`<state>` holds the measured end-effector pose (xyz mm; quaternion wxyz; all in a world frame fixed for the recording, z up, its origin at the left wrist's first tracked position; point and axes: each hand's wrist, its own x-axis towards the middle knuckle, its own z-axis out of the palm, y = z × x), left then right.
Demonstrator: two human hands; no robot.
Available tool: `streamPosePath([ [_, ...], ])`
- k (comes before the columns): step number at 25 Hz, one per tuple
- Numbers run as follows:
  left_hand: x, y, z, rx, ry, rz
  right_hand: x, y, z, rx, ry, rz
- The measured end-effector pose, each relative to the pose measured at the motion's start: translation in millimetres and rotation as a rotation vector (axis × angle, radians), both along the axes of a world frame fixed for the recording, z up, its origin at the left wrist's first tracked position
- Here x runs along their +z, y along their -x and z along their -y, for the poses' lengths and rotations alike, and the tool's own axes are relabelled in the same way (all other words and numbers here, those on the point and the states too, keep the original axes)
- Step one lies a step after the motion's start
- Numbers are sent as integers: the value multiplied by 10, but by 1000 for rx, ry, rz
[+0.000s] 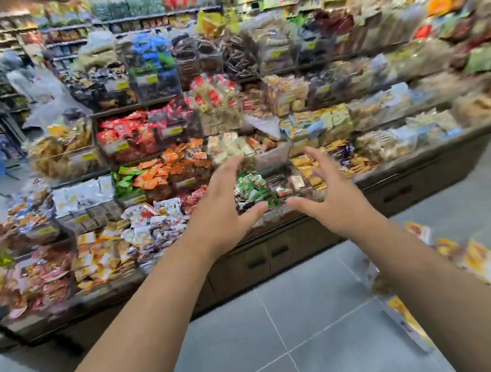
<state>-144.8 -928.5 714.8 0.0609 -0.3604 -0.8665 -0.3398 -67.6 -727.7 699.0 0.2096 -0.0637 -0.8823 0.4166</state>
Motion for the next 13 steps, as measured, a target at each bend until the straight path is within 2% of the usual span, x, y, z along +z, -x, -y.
streamPosePath([
  [8, -81, 251, -1314, -408, 0, 26, -158, -583, -876, -466, 21, -47],
  [13, -346, 172, -2067, -589, 15, 63, -433, -936, -1322, -679, 47, -4],
])
